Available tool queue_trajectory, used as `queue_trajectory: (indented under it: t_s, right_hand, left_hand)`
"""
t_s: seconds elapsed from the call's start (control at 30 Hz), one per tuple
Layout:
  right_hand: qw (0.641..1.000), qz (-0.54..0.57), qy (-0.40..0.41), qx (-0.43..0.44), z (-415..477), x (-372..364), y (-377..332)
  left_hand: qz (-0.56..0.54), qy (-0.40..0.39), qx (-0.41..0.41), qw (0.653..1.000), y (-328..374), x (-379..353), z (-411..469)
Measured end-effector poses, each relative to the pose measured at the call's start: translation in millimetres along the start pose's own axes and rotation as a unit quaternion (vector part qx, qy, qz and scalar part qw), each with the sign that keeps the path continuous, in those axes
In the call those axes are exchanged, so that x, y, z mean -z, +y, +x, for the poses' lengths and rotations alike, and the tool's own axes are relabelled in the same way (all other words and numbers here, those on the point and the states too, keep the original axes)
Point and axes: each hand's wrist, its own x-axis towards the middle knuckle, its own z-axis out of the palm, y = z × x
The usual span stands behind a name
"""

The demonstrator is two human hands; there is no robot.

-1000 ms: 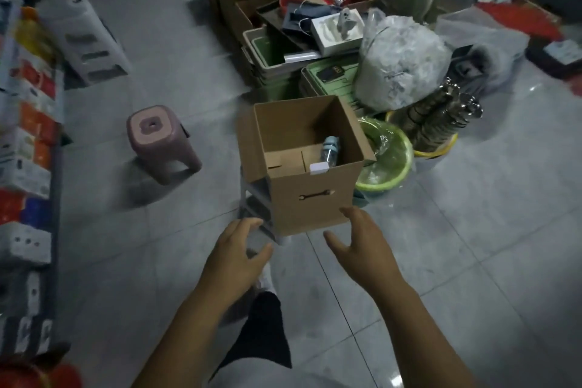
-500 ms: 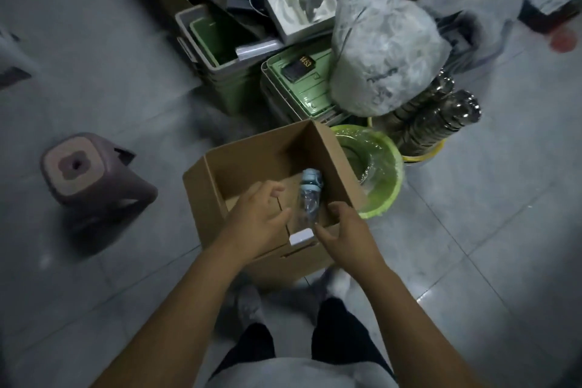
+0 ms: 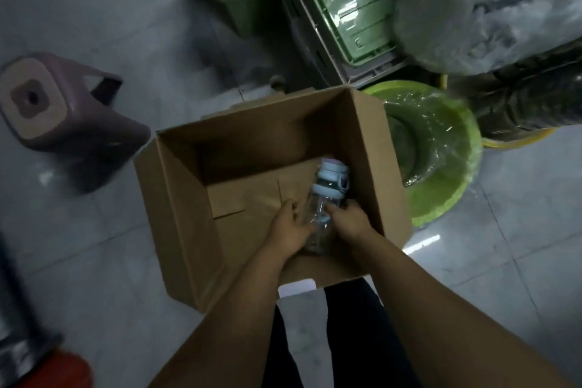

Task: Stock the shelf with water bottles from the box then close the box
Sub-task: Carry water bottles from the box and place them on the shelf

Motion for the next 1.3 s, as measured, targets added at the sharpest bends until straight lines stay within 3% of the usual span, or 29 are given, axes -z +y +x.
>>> queue_trajectory:
  t_s: [0.1, 0.3, 0.47, 0.6, 0.8, 1.07, 1.3]
  right_hand:
    - [0.999, 0.046, -0.009, 0.007, 12.6, -3.4, 0.8]
    - [0.993, 0.111, -0.045, 0.013, 13.7, -11.0, -2.8]
    - [0.979, 0.192, -0.057, 0.029, -24.3, -10.0, -21.2]
    - [0.957, 0.254, -0.112, 0.082, -90.7, -14.1, -42.2]
    - [0.914, 0.279, -0.175, 0.235, -213.5, -24.0, -78.1]
    - [0.875, 0.115, -0.273, 0.383, -344.2, -76.5, -119.5]
    - [0.795, -0.034, -0.435, 0.421, -441.5, -155.3, -117.5]
  left_hand:
    - [-0.048, -0.038, 0.018, 0.998, -4.7, -13.5, 16.6]
    - [-0.083, 0.006, 0.018, 0.996, -6.4, -12.1, 30.4]
    - [-0.2, -0.052, -0.002, 0.978, 16.8, 27.4, -12.1]
    - [-0.256, -0.061, -0.041, 0.964, 28.8, 63.9, -72.2]
    - [-0.261, -0.104, -0.169, 0.945, 25.8, 118.0, -196.2]
    - [-0.355, 0.063, -0.263, 0.895, -21.7, 158.3, -329.6]
    - [-0.491, 0.305, -0.296, 0.76, -98.9, 130.4, -432.7]
